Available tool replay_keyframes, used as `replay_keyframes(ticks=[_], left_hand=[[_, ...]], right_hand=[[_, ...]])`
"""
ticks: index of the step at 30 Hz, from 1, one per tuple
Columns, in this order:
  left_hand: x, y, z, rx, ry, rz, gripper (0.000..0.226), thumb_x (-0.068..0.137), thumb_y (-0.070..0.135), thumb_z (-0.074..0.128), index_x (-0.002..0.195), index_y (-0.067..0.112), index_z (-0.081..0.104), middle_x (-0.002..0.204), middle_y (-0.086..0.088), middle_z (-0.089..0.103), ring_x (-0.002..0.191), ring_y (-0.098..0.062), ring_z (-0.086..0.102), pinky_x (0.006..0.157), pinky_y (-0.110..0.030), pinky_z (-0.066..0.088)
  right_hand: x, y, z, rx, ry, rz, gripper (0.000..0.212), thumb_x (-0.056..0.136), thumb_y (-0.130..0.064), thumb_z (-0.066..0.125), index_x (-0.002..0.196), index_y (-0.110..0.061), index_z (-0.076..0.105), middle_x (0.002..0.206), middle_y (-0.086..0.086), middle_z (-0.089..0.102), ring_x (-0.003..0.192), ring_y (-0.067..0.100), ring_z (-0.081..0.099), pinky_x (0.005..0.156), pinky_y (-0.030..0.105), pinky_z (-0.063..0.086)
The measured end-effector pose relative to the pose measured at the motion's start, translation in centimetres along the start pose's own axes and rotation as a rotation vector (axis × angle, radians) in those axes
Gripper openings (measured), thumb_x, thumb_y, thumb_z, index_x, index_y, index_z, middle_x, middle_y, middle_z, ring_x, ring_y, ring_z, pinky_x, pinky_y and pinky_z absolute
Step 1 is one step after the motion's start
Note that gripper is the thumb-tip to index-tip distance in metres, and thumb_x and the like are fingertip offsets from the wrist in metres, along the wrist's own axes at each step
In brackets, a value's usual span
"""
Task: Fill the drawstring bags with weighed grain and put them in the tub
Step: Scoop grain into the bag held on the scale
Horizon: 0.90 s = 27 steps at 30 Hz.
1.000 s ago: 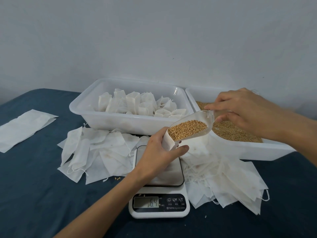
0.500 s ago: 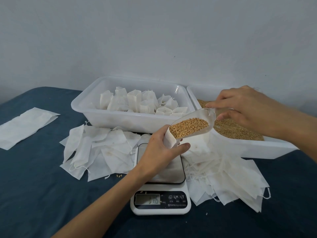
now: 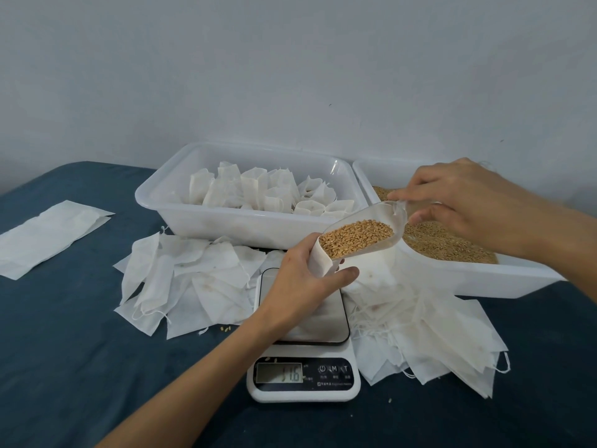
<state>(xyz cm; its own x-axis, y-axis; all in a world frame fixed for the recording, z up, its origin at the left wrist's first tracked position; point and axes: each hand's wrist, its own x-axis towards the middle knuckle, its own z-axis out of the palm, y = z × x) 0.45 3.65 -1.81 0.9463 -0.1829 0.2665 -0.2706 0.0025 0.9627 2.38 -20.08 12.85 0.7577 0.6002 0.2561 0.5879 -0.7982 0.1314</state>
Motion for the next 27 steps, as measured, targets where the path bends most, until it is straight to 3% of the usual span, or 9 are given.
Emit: replay_keyframes(ticks=[16, 19, 27], left_hand=[[0.11, -0.14, 0.05, 0.004, 0.007, -0.004, 0.027, 0.086, 0.018, 0.084, 0.11, 0.022, 0.07, 0.103, 0.011, 0.077, 0.096, -0.003, 0.07, 0.078, -0.007, 0.046], [0.16, -0.18, 0.02, 0.01, 0.011, -0.004, 0.027, 0.086, 0.017, 0.085, 0.108, 0.022, 0.071, 0.099, 0.013, 0.077, 0.095, -0.001, 0.07, 0.078, -0.006, 0.045], [0.14, -0.14, -0.03, 0.01, 0.013, -0.003, 0.024, 0.086, 0.016, 0.084, 0.106, 0.02, 0.07, 0.096, 0.011, 0.076, 0.091, -0.002, 0.069, 0.076, -0.007, 0.046]], right_hand=[[0.19, -0.2, -0.24, -0.032, -0.009, -0.001, 0.035, 0.093, -0.016, 0.07, 0.127, -0.024, 0.071, 0.102, -0.004, 0.067, 0.088, 0.022, 0.065, 0.09, 0.051, 0.046], [0.07, -0.11, -0.12, -0.014, -0.002, -0.013, 0.035, 0.093, -0.013, 0.071, 0.126, -0.024, 0.072, 0.099, -0.007, 0.066, 0.087, 0.016, 0.063, 0.091, 0.049, 0.046], [-0.04, -0.21, -0.17, 0.016, -0.011, 0.002, 0.036, 0.093, -0.017, 0.07, 0.127, -0.026, 0.071, 0.1, -0.006, 0.066, 0.09, 0.018, 0.062, 0.093, 0.043, 0.042]])
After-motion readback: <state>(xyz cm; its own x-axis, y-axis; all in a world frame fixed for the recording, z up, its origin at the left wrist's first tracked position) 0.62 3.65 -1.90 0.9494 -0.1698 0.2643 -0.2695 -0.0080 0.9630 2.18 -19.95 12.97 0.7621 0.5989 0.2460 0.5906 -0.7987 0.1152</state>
